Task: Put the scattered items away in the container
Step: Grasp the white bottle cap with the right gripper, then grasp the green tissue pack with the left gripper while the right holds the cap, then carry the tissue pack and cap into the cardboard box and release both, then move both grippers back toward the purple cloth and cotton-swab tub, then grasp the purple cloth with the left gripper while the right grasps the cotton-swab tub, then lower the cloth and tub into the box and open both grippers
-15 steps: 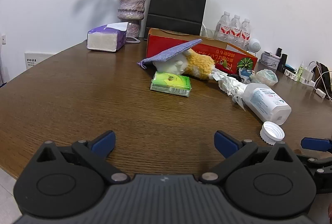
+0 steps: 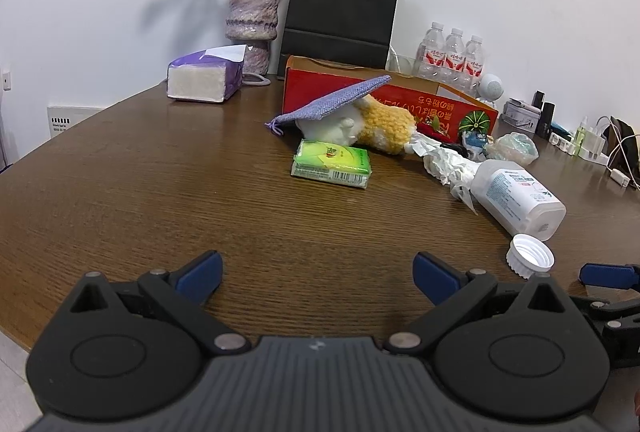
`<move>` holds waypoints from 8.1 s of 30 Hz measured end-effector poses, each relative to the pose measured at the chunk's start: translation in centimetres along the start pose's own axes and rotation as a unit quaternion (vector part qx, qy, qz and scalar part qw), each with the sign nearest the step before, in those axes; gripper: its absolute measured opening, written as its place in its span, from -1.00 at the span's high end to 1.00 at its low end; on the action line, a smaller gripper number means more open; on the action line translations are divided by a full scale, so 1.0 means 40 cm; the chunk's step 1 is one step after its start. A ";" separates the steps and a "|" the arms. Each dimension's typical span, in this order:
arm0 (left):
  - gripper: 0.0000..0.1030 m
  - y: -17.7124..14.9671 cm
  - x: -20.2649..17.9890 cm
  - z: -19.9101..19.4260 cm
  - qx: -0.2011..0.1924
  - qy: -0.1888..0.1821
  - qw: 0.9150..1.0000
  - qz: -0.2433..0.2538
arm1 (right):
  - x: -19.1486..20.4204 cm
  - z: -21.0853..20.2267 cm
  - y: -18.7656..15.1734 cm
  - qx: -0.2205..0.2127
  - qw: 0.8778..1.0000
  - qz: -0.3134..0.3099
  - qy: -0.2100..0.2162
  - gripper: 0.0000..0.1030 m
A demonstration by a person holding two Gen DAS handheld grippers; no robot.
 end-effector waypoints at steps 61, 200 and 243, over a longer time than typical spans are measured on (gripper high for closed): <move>-0.56 0.185 -0.036 0.293 0.071 0.031 0.996 0.038 | -0.002 0.170 0.145 0.010 1.000 -0.019 0.001 0.24; 0.84 0.320 0.088 0.341 -0.005 -0.039 0.997 -0.060 | -0.169 0.257 0.232 0.030 0.992 0.042 -0.117 -0.25; 0.92 0.646 -0.088 0.463 -0.115 -0.098 0.989 -0.001 | -0.164 0.435 0.649 -0.109 0.993 0.020 -0.037 -0.23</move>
Point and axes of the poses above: each gripper's, at about its wrist camera, not at the fingertips, and z roughly the way its jaws point, x to its left, y to its top, the point moved 2 cm from there along z, roughly the way its jaws point, and after that the axes turned 1 degree about z, right-handed, at the moved point
